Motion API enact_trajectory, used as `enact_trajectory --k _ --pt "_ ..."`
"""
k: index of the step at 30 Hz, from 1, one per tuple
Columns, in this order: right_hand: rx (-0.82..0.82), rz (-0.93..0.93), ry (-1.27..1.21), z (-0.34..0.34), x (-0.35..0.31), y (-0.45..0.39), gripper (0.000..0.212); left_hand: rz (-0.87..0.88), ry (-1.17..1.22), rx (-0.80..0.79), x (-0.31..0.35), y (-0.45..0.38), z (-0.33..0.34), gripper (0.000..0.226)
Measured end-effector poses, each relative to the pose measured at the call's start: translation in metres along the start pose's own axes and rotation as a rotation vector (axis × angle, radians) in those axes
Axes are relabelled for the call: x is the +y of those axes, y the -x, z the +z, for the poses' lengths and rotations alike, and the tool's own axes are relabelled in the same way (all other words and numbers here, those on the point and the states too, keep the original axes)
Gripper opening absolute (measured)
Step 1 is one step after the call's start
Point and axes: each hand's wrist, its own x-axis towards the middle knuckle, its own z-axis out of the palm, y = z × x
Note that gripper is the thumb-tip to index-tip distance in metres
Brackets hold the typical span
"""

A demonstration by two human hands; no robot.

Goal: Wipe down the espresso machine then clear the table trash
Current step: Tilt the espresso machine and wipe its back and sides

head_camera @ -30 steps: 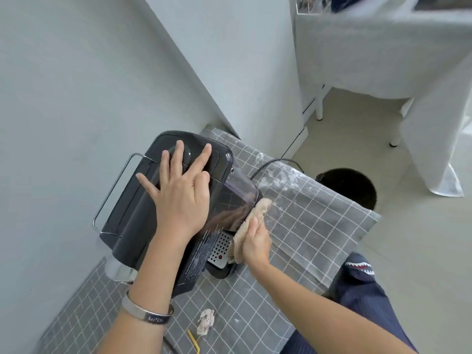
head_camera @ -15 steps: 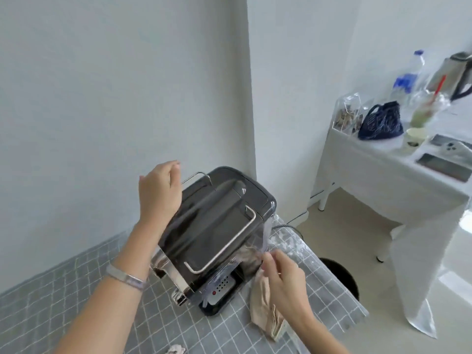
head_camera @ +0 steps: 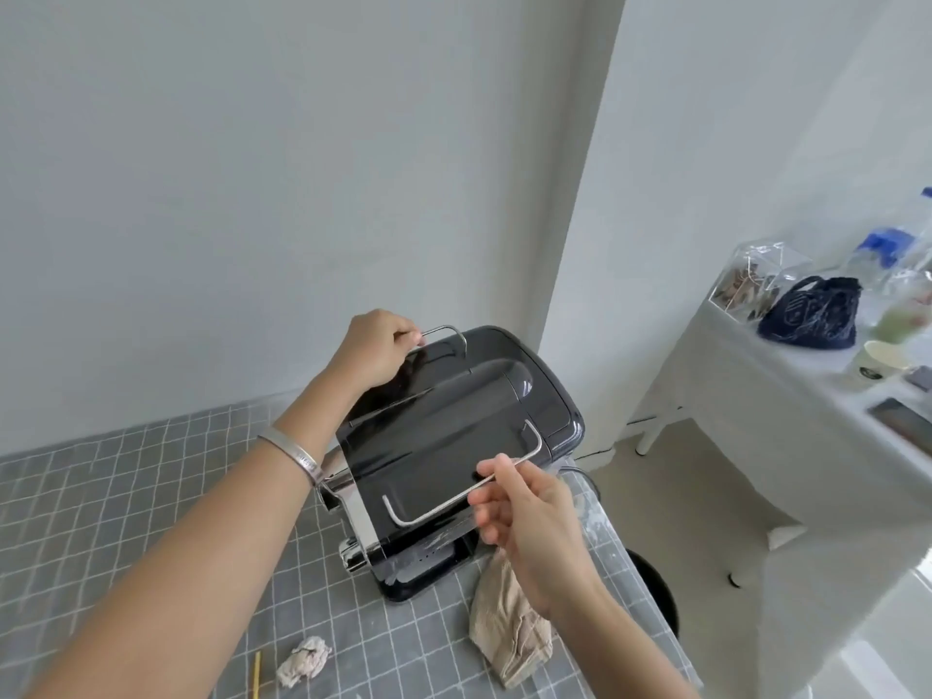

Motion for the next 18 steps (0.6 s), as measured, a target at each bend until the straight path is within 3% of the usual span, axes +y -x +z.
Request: enact_trajectory --k 7,13,18 --pt "-0.022 0.009 0.0 -0.015 0.004 0.006 0.026 -0.068 0.068 -0.114 0.006 0.003 -0.001 0.022" --pt "-0.126 -0.036 0.185 -0.02 -0.042 -0.016 0.029 -0.229 0.139 -0.104 -0.004 0.002 -0.017 0.024" --pt "-0.145 -0.123 0.375 -0.02 -0.098 -0.06 0.032 -0.425 0.42 -0.037 -0.005 0.004 -0.04 0.028"
